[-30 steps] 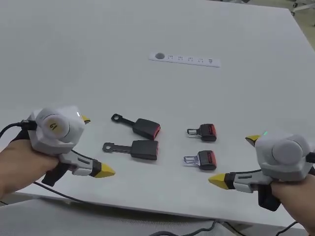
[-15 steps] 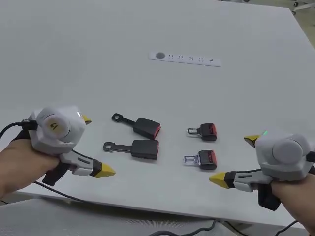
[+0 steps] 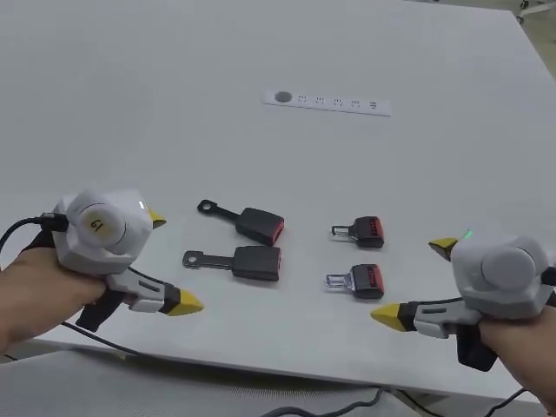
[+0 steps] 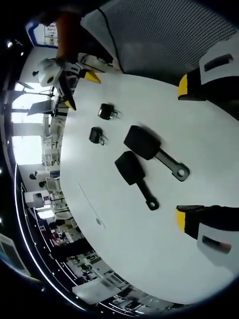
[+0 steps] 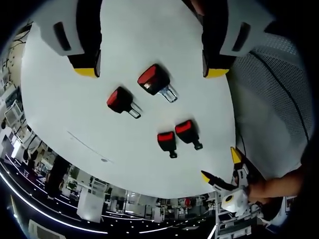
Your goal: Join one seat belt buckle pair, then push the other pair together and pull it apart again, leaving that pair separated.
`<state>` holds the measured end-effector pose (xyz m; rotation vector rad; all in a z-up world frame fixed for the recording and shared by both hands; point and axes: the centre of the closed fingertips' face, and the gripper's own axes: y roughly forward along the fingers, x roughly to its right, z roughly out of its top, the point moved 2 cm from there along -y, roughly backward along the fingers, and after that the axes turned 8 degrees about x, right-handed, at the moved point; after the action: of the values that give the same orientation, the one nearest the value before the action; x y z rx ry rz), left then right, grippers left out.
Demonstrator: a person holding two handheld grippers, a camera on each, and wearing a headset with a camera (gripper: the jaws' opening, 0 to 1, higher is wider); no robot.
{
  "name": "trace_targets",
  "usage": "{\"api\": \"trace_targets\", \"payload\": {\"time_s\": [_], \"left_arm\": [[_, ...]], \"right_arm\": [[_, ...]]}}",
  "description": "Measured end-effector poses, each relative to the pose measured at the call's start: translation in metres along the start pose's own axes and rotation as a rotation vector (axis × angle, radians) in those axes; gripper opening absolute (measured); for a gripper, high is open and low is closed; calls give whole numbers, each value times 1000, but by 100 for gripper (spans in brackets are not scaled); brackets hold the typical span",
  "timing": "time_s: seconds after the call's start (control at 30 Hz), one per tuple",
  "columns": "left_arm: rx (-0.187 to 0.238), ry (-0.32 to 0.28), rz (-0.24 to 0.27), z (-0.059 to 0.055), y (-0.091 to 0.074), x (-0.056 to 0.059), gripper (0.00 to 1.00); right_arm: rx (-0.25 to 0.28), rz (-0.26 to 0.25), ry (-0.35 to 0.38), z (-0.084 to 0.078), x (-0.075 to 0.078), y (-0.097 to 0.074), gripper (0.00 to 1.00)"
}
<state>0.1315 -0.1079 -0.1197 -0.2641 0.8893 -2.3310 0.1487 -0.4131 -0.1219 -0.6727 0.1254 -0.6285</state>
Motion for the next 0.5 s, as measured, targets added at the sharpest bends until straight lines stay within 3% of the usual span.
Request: {"api": "trace_targets", "payload": {"time_s": [0.07,0.5], "left_arm": [[2,3,1,0,0,0,88],[-2,37,-36,1,4,10,82]], "right_arm": [[-9,2,-26,1,-3,-1,83],[-7,32,-22,3,-5,0,76]]}}
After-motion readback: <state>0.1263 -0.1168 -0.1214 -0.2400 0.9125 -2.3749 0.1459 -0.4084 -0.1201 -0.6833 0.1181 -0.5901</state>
